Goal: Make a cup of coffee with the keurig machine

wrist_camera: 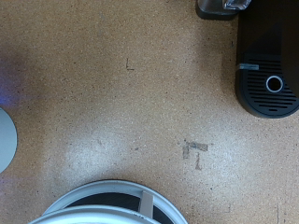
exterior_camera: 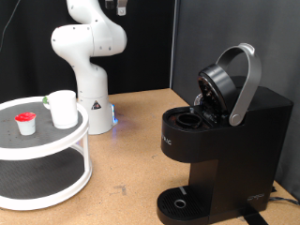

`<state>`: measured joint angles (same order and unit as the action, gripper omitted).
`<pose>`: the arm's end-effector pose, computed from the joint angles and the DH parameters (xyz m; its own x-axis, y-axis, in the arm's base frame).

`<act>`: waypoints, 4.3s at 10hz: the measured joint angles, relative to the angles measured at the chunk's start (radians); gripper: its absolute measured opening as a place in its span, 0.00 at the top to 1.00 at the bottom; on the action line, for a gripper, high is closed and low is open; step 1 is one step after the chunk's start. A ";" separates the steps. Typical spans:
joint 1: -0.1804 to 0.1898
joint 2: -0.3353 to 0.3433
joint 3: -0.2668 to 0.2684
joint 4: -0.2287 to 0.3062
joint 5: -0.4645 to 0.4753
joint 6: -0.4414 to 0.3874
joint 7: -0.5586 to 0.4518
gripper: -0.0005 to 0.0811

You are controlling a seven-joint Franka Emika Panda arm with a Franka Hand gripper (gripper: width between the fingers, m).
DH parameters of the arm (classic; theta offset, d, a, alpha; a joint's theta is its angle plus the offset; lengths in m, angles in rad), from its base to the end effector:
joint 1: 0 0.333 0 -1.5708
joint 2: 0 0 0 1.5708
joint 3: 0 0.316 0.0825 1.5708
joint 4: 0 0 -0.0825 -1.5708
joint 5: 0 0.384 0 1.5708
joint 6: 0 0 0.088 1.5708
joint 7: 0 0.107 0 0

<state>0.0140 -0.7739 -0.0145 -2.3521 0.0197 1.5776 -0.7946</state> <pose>0.3107 0.0006 0.5893 0.6981 0.7157 0.0208 0.7160 -0.6978 -0.0214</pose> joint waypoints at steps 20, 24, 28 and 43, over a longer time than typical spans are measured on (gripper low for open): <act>-0.097 -0.004 -0.446 0.092 -0.223 -0.054 -0.373 0.01; -0.096 0.006 -0.441 0.057 -0.220 -0.027 -0.352 0.01; -0.096 0.056 -0.444 -0.076 -0.227 0.156 -0.336 0.01; -0.102 0.248 -0.555 -0.272 -0.329 0.562 -0.393 0.01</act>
<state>-0.0881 -0.5261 -0.5691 -2.6242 -0.3097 2.1396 -1.1876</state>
